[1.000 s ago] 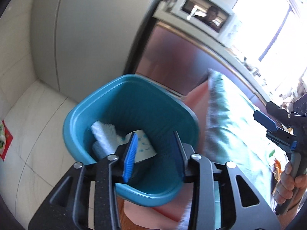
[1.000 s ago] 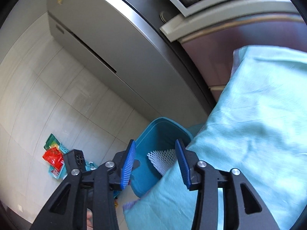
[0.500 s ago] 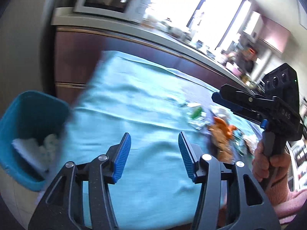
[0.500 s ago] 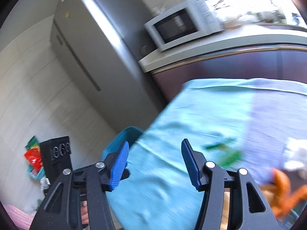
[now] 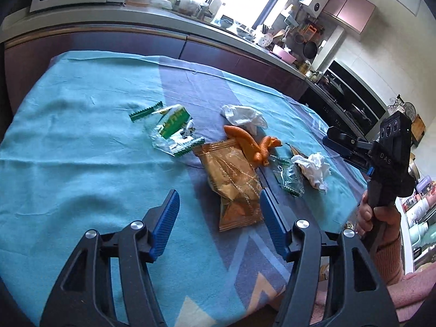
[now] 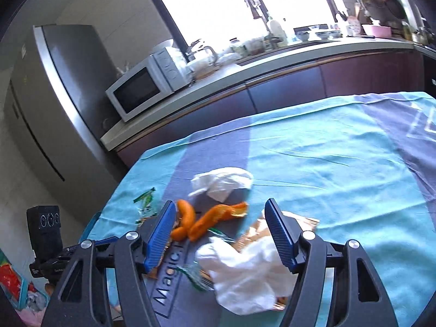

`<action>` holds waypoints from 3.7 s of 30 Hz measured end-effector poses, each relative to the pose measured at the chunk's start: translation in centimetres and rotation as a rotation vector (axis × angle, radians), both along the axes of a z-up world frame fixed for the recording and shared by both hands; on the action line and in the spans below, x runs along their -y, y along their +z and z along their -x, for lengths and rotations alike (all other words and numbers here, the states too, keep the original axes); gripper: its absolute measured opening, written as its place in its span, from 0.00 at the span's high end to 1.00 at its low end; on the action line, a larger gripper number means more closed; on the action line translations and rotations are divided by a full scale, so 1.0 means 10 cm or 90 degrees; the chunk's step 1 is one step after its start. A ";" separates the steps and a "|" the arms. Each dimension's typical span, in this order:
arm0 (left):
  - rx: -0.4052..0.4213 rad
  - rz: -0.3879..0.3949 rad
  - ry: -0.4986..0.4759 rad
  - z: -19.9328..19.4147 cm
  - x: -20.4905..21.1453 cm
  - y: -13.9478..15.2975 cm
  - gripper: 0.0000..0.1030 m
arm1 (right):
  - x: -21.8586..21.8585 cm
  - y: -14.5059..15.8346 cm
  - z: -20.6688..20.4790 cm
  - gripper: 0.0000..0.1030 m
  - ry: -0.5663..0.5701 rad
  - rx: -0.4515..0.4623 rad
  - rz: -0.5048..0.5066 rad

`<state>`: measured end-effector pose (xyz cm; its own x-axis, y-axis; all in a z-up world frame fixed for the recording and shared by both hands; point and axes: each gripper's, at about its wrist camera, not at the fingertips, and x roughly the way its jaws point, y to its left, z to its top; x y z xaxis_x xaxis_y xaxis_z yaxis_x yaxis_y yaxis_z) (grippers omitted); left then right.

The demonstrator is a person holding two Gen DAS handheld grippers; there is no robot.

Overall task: Collect trash
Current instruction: 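Grasp the brown snack bag with the left tool while the right tool grasps the white tissue, then carry the snack bag and tissue toward the teal bin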

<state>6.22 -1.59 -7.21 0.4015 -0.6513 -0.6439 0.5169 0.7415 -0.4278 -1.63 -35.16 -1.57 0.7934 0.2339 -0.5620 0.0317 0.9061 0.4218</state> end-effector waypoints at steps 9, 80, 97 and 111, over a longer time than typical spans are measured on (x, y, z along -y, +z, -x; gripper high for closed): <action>-0.045 0.002 -0.002 -0.12 0.15 -0.16 0.42 | 0.35 -0.31 0.15 0.31 -0.044 -0.037 -0.023; 0.094 0.052 0.140 0.36 -1.10 0.55 0.88 | -0.88 0.64 -0.11 0.98 0.260 0.139 -0.102; 0.101 0.036 0.293 0.58 -1.96 0.63 0.88 | -2.01 0.76 -0.77 0.98 0.437 0.131 -0.147; 0.092 0.014 0.411 0.61 -2.61 0.56 0.88 | -2.84 0.80 -1.19 0.98 0.541 0.118 -0.178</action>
